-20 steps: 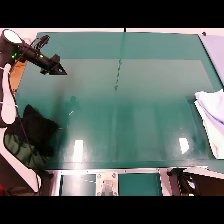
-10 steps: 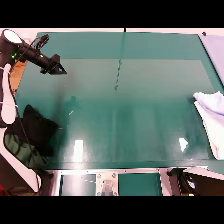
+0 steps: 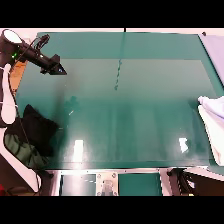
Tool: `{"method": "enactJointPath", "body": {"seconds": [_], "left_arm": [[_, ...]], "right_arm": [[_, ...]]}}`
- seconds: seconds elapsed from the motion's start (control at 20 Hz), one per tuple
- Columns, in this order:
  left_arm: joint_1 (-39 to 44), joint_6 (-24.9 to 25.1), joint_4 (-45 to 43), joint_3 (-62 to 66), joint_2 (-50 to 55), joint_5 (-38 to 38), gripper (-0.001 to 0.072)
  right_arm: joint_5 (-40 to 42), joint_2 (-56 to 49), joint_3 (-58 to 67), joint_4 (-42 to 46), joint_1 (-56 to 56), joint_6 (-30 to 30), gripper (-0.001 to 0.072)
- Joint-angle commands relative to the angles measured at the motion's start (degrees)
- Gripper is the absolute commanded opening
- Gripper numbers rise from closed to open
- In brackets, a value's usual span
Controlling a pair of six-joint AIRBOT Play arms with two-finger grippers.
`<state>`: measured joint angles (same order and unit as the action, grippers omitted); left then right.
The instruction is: Fold the shirts.
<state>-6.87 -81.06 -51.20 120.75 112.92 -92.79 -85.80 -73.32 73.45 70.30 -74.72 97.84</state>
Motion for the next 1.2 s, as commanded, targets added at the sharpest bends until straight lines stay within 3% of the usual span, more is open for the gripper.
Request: {"method": "enactJointPath", "body": {"seconds": [0.0,0.05,0.15,0.25,0.3,0.35,0.4,0.6,0.7,0.85,1.15], "left_arm": [[0.0,0.1,0.0,0.0,0.0,0.2,0.0025],[0.0,0.1,0.0,0.0,0.0,0.2,0.0025],[0.0,0.1,0.0,0.0,0.0,0.3,0.0025],[0.0,0.1,0.2,0.0,-0.1,0.4,0.0025],[0.0,-0.1,0.4,0.0,-0.3,0.5,0.0024],[0.0,-0.2,0.4,0.0,-0.9,0.9,0.0024],[0.0,-0.5,0.3,0.0,-2.0,2.2,0.0023],[0.9,-1.0,-1.5,-1.6,-8.8,4.8,0.0023],[4.0,-1.0,-7.5,-10.0,-14.8,5.8,0.0022],[10.6,-1.0,-14.3,-25.8,-24.4,8.9,0.0023],[22.5,-4.7,-14.4,-55.3,-42.0,18.9,0.0023]], "right_arm": [[-0.8,0.0,-7.1,9.9,-0.1,1.6,0.0618],[-2.0,-0.2,-9.3,12.1,-0.1,2.9,0.0676],[-4.5,-1.5,-9.2,12.2,-0.1,4.2,0.0675],[-5.3,-2.2,-5.6,4.6,0.6,3.9,0.0672],[-4.8,-2.3,-3.3,0.5,2.2,3.7,0.0579],[-3.6,-2.3,-0.7,-2.8,4.8,1.9,0.0211],[-2.0,-2.3,1.8,-4.6,7.8,0.0,0.0027],[5.2,-1.7,7.1,-4.7,23.6,-3.4,0.0017],[5.9,-0.9,5.5,-2.7,32.6,-7.3,0.0017],[7.3,3.2,-2.6,1.4,44.9,-10.4,0.0017],[17.2,13.3,-25.4,1.2,63.8,-11.1,0.0018]]}}
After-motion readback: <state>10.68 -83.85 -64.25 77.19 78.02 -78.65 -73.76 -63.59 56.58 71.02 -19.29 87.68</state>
